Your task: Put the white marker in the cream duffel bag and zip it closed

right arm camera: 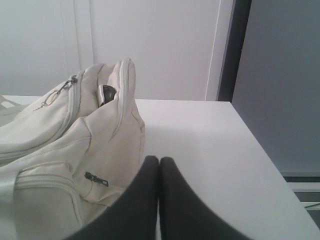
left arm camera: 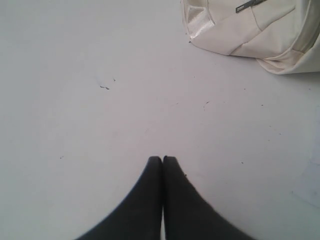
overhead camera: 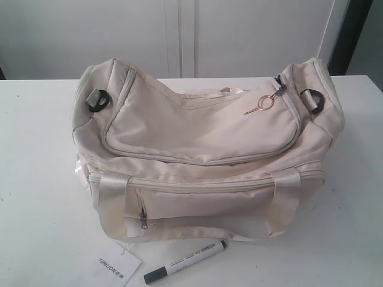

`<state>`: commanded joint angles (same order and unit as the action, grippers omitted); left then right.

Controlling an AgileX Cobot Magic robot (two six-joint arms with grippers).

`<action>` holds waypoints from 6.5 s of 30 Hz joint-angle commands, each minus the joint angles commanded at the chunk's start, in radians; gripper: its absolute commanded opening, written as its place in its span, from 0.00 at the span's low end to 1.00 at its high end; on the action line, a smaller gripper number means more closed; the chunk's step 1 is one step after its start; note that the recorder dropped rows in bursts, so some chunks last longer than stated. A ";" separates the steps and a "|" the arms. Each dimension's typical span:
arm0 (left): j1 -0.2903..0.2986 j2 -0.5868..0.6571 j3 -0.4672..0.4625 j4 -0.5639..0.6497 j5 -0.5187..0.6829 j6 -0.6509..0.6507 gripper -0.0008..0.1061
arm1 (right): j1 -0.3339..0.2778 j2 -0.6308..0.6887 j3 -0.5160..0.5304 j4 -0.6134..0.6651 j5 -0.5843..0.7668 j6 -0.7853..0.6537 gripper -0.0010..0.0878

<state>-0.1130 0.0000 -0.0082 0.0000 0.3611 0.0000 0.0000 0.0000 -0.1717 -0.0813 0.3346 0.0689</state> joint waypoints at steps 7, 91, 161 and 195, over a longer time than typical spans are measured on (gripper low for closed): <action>0.000 0.000 0.000 0.000 0.000 0.000 0.01 | 0.000 0.000 0.000 0.000 0.000 0.000 0.01; 0.000 0.000 0.000 0.000 0.000 0.000 0.01 | 0.000 0.000 -0.099 0.000 -0.095 -0.048 0.01; 0.000 0.000 0.000 0.000 0.000 0.000 0.01 | 0.000 1.067 -0.818 0.402 0.369 -0.248 0.01; 0.000 0.000 0.000 0.000 0.000 0.000 0.01 | 0.000 1.310 -1.066 0.402 0.569 -0.257 0.01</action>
<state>-0.1130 0.0000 -0.0082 0.0000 0.3611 0.0000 0.0000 1.3096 -1.2377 0.3205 0.9040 -0.1885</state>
